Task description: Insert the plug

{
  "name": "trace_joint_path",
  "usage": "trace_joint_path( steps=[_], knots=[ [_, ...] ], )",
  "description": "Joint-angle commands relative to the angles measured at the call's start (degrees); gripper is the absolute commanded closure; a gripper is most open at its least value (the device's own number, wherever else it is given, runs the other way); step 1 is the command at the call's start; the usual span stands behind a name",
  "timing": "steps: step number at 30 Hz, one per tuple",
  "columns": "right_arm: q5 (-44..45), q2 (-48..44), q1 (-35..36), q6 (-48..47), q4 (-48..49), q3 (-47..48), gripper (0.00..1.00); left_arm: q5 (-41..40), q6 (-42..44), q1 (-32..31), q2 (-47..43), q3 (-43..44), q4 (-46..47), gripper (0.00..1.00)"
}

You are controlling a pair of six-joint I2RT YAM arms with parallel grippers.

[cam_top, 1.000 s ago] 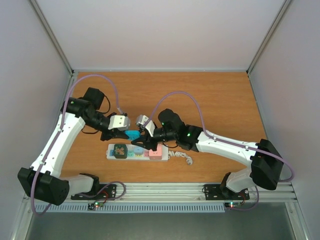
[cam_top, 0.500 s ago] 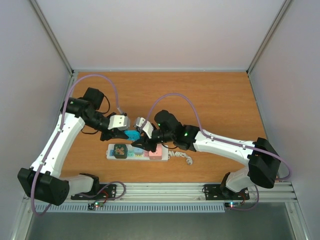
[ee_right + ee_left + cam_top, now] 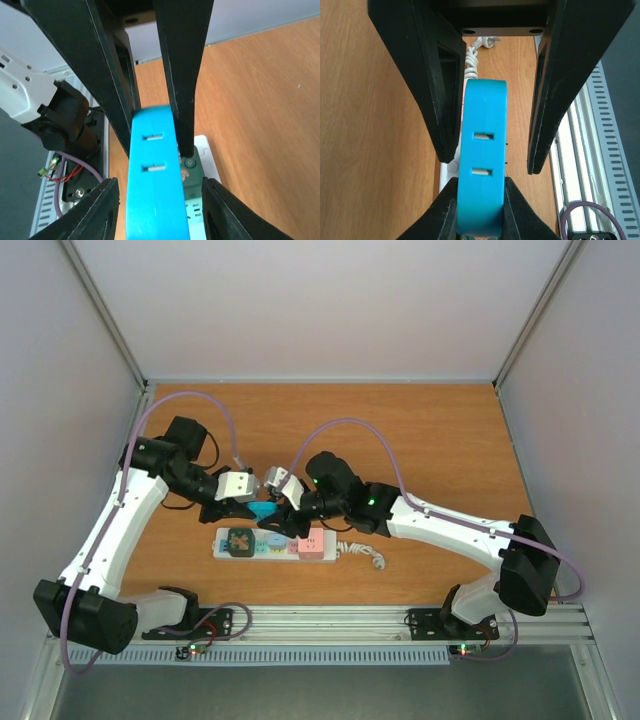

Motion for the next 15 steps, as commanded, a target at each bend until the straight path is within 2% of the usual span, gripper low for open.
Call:
trace_joint_path(
  steps=[1,8,13,15],
  knots=[
    [-2.0,0.9,0.4,-1.3,-3.8,1.1,0.53,0.1,0.2,0.0,-1.4,-0.3,-0.4,0.99],
    [-1.8,3.0,0.4,-1.5,-6.2,3.0,0.50,0.3,0.1,0.0,-1.7,-0.3,-0.4,0.99],
    [-2.3,4.1,0.4,-1.7,-7.2,4.6,0.65,0.0,0.1,0.0,-1.8,-0.3,-0.4,0.99],
    [-2.0,4.1,0.4,-1.5,-7.1,4.9,0.66,0.0,0.1,0.0,-1.8,-0.4,-0.4,0.99]
  ],
)
